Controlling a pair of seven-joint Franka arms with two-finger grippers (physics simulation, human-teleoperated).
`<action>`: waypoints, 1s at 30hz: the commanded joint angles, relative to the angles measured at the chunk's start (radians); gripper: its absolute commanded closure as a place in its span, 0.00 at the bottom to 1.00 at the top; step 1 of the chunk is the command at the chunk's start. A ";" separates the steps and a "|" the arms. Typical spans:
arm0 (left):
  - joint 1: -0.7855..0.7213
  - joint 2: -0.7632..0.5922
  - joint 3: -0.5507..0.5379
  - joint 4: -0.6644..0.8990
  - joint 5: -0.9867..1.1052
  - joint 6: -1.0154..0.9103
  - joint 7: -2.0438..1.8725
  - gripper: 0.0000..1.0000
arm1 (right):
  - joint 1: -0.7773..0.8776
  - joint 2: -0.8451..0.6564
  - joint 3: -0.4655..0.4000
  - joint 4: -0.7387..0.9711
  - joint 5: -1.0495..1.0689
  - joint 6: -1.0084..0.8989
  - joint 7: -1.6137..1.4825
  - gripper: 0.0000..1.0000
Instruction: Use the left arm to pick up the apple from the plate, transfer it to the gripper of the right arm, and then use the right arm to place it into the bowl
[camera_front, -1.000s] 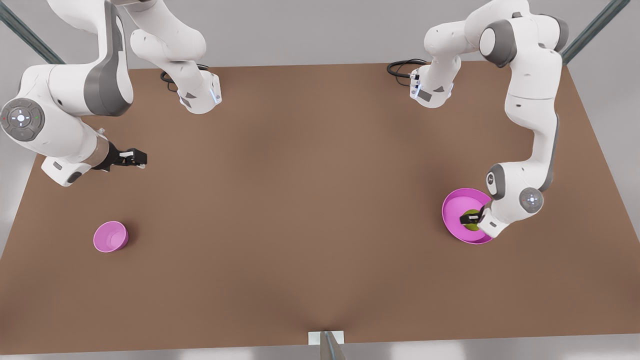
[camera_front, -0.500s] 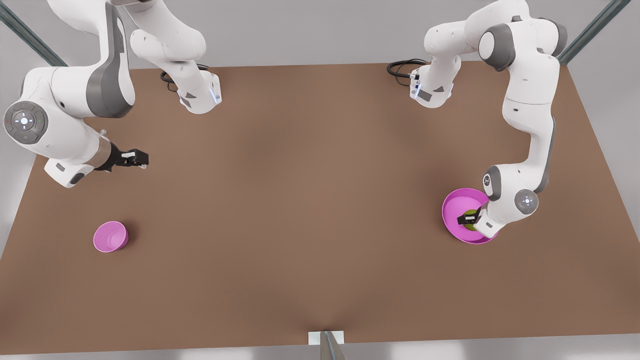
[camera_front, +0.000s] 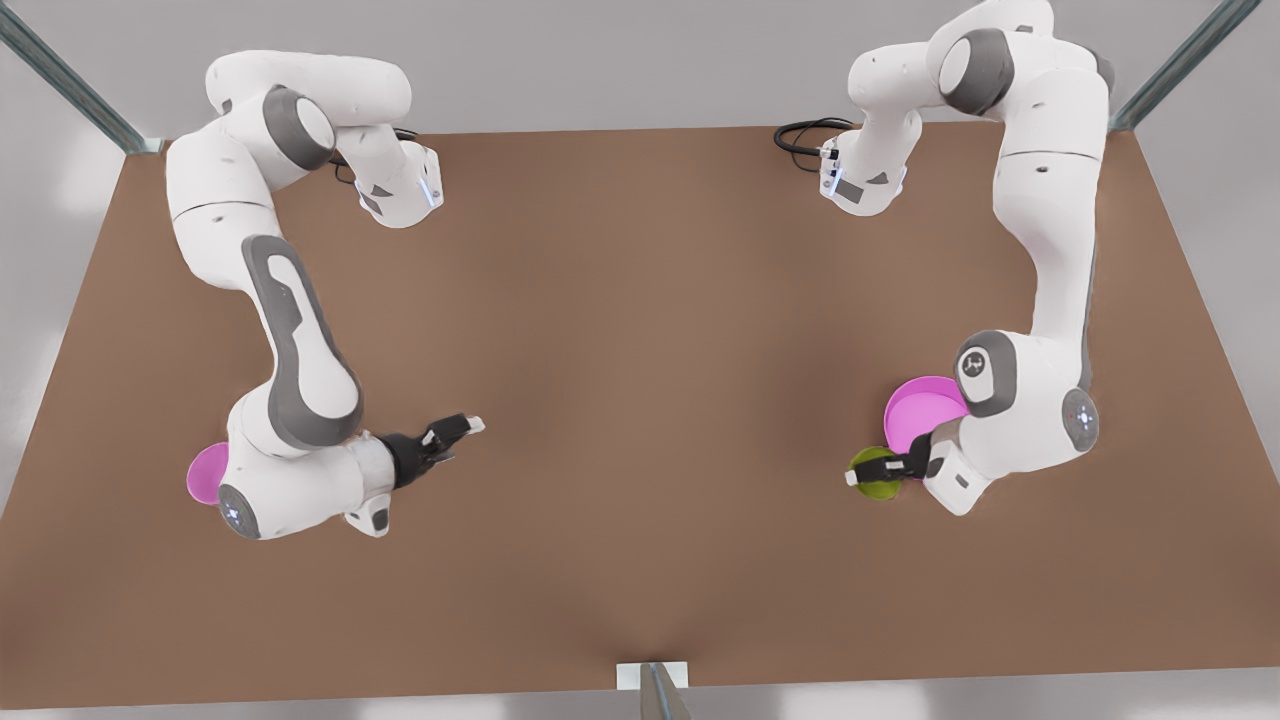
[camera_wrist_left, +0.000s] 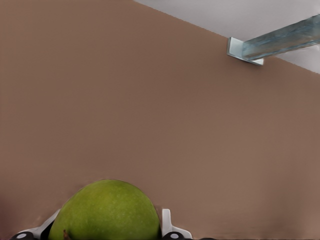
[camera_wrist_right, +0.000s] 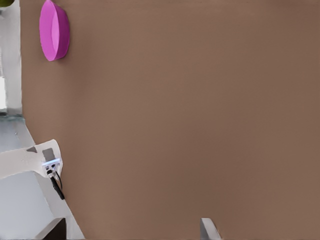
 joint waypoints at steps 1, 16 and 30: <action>-0.003 0.052 -0.110 0.055 -0.176 -0.145 -0.178 0.16 | -0.016 0.060 0.071 0.025 0.186 0.190 -0.869 0.00; -0.095 0.307 -0.314 0.308 -0.516 0.291 -0.187 0.18 | -0.036 0.247 0.346 -0.061 0.385 0.895 -1.745 0.00; -0.175 0.328 -0.314 0.333 -0.519 0.329 -0.188 0.18 | -0.039 0.322 0.524 -0.107 0.427 0.999 -1.745 0.00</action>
